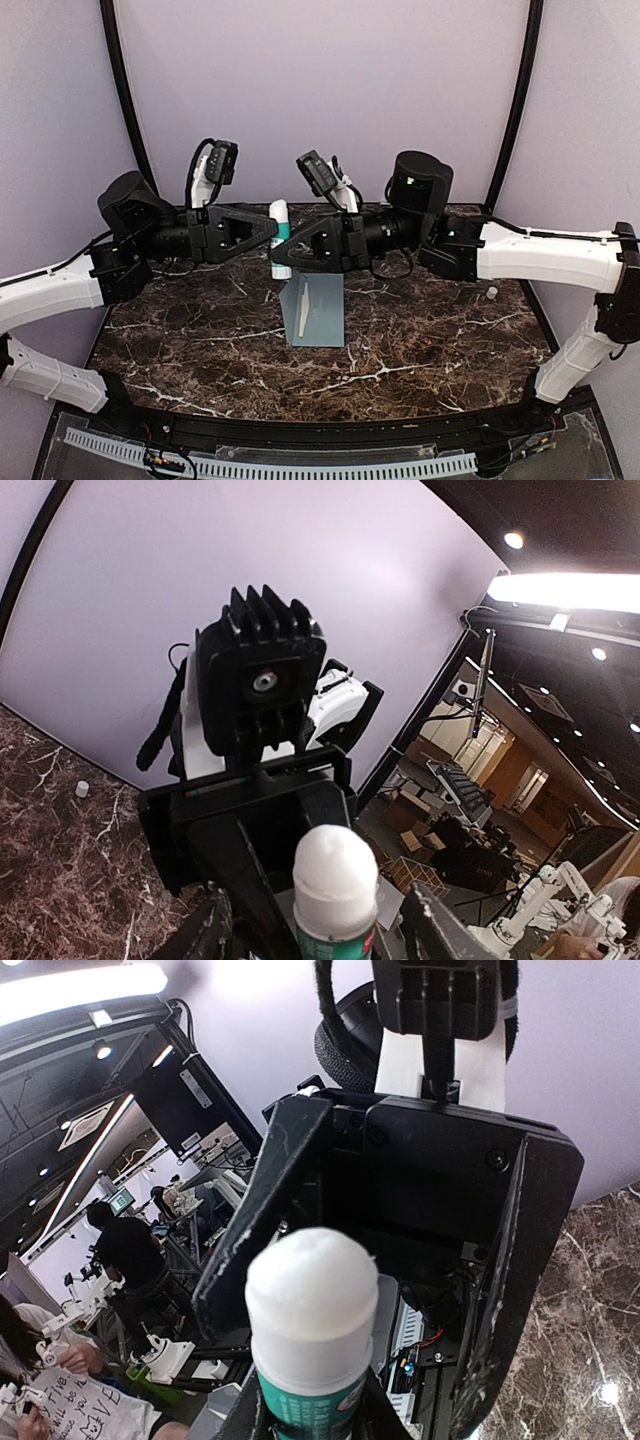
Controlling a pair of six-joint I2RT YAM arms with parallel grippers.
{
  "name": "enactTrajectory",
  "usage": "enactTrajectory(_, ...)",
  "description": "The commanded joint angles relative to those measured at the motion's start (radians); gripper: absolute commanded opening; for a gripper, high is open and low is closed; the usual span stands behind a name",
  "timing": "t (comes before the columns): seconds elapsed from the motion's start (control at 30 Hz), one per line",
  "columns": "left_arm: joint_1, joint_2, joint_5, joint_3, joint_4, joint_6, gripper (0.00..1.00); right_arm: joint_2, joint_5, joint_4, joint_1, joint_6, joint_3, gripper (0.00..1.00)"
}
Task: Place the letter into the envelope and seal it
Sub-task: Unscrew the solid glue.
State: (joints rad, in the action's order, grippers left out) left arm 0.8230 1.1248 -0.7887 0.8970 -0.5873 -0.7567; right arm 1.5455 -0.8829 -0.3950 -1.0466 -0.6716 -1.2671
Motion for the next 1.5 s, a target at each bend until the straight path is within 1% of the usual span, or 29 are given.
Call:
enactTrajectory(0.0,0.008,0.013,-0.046,0.032,-0.064,-0.023,0.55,0.012,-0.016,-0.010,-0.007,-0.005,-0.035,0.00)
enactTrajectory(0.3,0.015,0.032,-0.067,0.044,-0.081,-0.035,0.50,0.030,-0.011,0.020,-0.006,0.001,-0.048,0.00)
enactTrajectory(0.37,0.015,0.035,-0.077,0.045,-0.084,-0.040,0.47,0.033,-0.010,0.024,-0.007,0.003,-0.051,0.00)
enactTrajectory(0.5,0.016,0.038,-0.082,0.043,-0.086,-0.048,0.37,0.034,-0.008,0.031,-0.007,0.005,-0.055,0.00)
enactTrajectory(0.53,0.016,0.038,-0.082,0.042,-0.087,-0.049,0.32,0.034,-0.007,0.035,-0.007,0.007,-0.057,0.00)
enactTrajectory(0.57,0.016,0.038,-0.085,0.040,-0.091,-0.052,0.29,0.035,-0.006,0.038,-0.007,0.007,-0.057,0.00)
enactTrajectory(0.63,0.015,0.037,-0.088,0.039,-0.102,-0.059,0.20,0.034,0.006,0.048,-0.006,0.015,-0.056,0.00)
enactTrajectory(0.67,0.016,0.035,-0.088,0.036,-0.105,-0.059,0.18,0.032,0.012,0.050,-0.005,0.016,-0.053,0.00)
enactTrajectory(0.7,0.016,0.035,-0.089,0.036,-0.108,-0.060,0.14,0.028,0.018,0.049,-0.004,0.018,-0.050,0.00)
enactTrajectory(0.9,0.016,0.030,-0.083,0.026,-0.116,-0.068,0.06,-0.006,0.066,0.035,0.010,0.017,-0.024,0.00)
enactTrajectory(0.97,0.015,0.025,-0.074,0.023,-0.117,-0.067,0.04,-0.021,0.092,0.031,0.015,0.018,-0.007,0.06)
enactTrajectory(1.0,0.016,0.019,-0.068,0.021,-0.117,-0.065,0.03,-0.030,0.105,0.026,0.018,0.018,0.002,0.12)
enactTrajectory(1.1,0.016,-0.012,0.003,0.019,-0.104,-0.045,0.00,-0.060,0.167,0.019,0.022,0.028,0.031,0.41)
enactTrajectory(1.17,0.016,-0.044,0.113,0.014,-0.074,-0.012,0.00,-0.084,0.263,0.023,0.020,0.042,0.052,0.52)
enactTrajectory(1.2,0.016,-0.055,0.199,0.008,-0.064,0.000,0.00,-0.099,0.308,0.014,0.020,0.041,0.071,0.58)
enactTrajectory(1.23,0.015,-0.074,0.249,-0.006,-0.061,0.002,0.00,-0.114,0.351,-0.019,0.017,0.028,0.095,0.62)
enactTrajectory(1.27,0.016,-0.083,0.338,-0.014,-0.066,0.002,0.00,-0.133,0.385,-0.065,0.015,0.002,0.125,0.65)
enactTrajectory(1.3,0.018,-0.097,0.375,-0.034,-0.075,0.003,0.00,-0.145,0.427,-0.118,0.009,-0.021,0.152,0.68)
enactTrajectory(1.4,0.024,-0.115,0.540,-0.068,-0.130,-0.007,0.01,-0.155,0.553,-0.221,-0.016,-0.098,0.204,0.70)
enactTrajectory(1.47,0.032,-0.120,0.614,-0.084,-0.153,0.005,0.00,-0.144,0.613,-0.256,-0.035,-0.135,0.207,0.71)
